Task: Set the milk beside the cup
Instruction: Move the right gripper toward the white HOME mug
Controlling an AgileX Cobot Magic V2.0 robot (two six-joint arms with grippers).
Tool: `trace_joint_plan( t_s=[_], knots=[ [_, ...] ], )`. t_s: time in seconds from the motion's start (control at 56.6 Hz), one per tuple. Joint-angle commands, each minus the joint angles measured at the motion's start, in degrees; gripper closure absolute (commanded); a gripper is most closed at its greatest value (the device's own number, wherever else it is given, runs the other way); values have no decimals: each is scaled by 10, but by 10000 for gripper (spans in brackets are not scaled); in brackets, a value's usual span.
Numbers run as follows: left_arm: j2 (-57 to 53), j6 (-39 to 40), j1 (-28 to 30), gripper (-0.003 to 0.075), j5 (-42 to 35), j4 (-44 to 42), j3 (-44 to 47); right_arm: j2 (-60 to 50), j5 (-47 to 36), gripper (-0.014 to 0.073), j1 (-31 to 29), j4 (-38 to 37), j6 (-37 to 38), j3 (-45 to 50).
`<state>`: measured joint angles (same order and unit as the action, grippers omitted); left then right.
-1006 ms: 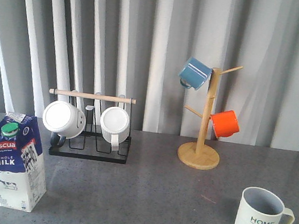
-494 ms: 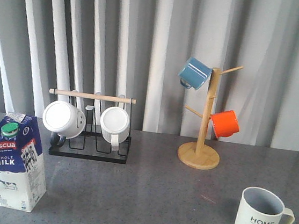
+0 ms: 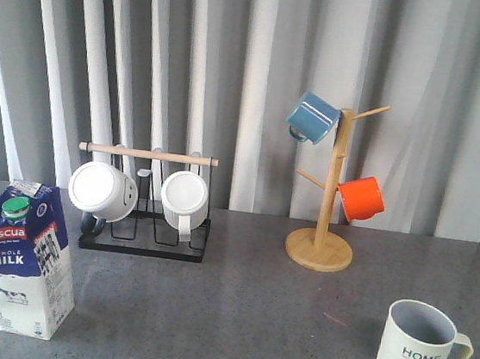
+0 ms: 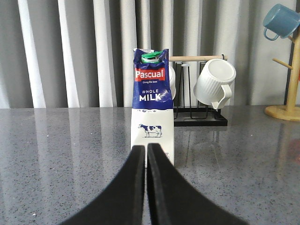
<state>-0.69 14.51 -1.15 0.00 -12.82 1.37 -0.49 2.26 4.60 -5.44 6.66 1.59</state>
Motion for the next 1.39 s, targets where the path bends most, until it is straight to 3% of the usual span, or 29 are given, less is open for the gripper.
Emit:
trace_joint_plan(
  t_s=[0.0,0.141,0.3,0.371,0.441,0.53,0.706,0.9,1.094,1.271,1.377],
  knots=[
    [-7,1,-3,726,-37,7,-13,-10,-43,602,-2,-2,-3,5],
    [-7,1,-3,726,-46,7,-13,-10,-65,602,-2,-2,-3,4],
    [-6,31,-3,726,-90,42,-45,-10,-207,602,-2,20,26,-16],
    [1,50,-3,726,-38,64,-87,0,-169,602,-2,-2,21,-60],
    [32,62,-3,726,18,69,-142,39,-72,602,-2,-13,21,-124],
    [97,60,-3,726,34,64,-203,125,-2,602,-2,-30,19,-184],
    [257,39,-3,726,32,26,-300,303,5,602,-2,-23,23,-257],
    [405,49,-3,726,-84,23,-331,413,-101,602,-2,-21,23,-268],
    [469,50,-3,724,-158,23,-331,445,-132,590,-3,-23,6,-269],
    [496,46,-3,642,-159,21,-332,483,-69,470,-3,-23,-38,-305],
    [512,46,-3,507,-151,16,-343,507,-15,317,-3,-23,-36,-353]
  ],
)
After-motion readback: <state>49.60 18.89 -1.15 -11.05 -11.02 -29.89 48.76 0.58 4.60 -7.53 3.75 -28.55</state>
